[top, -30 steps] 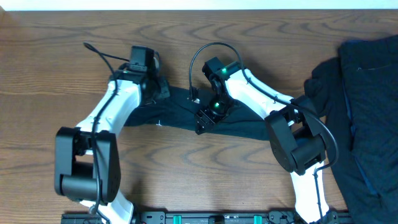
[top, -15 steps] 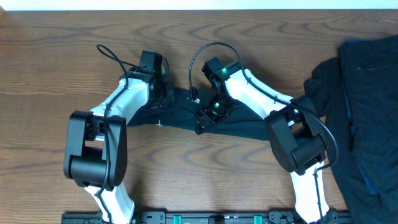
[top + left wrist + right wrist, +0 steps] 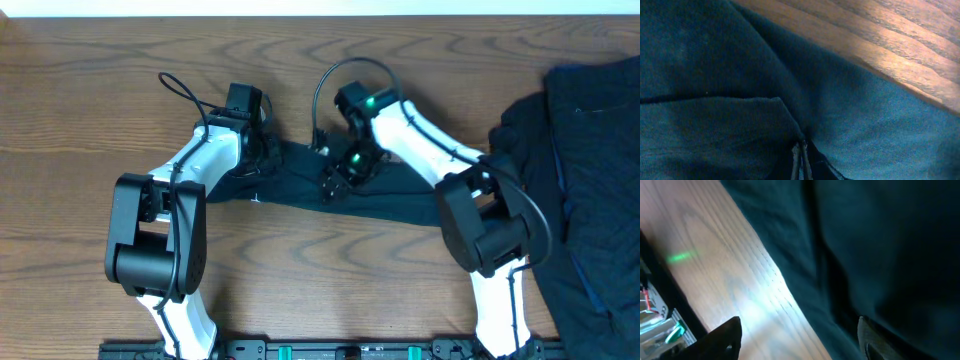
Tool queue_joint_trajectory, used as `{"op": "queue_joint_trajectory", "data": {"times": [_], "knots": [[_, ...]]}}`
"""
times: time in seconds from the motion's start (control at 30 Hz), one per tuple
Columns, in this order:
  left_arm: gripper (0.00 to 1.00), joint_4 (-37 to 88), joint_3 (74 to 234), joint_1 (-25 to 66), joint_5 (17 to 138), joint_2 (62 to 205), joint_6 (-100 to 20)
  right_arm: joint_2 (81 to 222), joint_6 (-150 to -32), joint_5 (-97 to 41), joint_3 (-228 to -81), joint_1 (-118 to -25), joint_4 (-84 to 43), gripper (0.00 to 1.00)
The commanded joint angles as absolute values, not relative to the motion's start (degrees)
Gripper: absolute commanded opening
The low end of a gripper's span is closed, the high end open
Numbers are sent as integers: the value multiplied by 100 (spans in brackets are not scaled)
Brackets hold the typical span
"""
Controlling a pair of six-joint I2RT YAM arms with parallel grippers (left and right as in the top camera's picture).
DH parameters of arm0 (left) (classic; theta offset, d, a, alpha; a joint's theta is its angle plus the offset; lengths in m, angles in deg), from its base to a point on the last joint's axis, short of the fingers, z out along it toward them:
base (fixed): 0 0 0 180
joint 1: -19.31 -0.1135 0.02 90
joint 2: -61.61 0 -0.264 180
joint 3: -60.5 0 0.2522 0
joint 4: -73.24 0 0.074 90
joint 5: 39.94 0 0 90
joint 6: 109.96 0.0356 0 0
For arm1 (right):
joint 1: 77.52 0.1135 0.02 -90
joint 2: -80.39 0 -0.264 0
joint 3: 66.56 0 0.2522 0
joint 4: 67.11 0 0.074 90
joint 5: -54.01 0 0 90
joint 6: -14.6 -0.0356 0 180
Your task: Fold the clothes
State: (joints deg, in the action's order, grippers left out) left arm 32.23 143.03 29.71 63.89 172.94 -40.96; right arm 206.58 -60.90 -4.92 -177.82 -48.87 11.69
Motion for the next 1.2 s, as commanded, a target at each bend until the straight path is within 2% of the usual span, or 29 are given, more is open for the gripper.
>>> {"op": "queue_joint_trajectory", "data": {"times": [0.0,0.43,0.9,1.03,1.1,1.17], "knots": [[7,3192,14277,2968,6420,17423,-4126,20704,-5801,-471,-18020,-5062,1300,74],[7,3192,14277,2968,6420,17423,-4126,20706,-5755,-879,-17622,-5161,1324,76],[6,3192,14277,2968,6422,17423,-4126,20706,-5753,-473,-17262,-4968,1853,63],[7,3192,14277,2968,6420,17423,-4126,20706,-5755,-556,-16988,-4822,1800,64],[6,3190,14277,2968,6420,17423,-4126,20706,-5755,-604,-16796,-4761,1652,68],[6,3192,14275,2968,6420,17423,-4126,20706,-5751,-571,-16768,-4745,1628,63]]}}
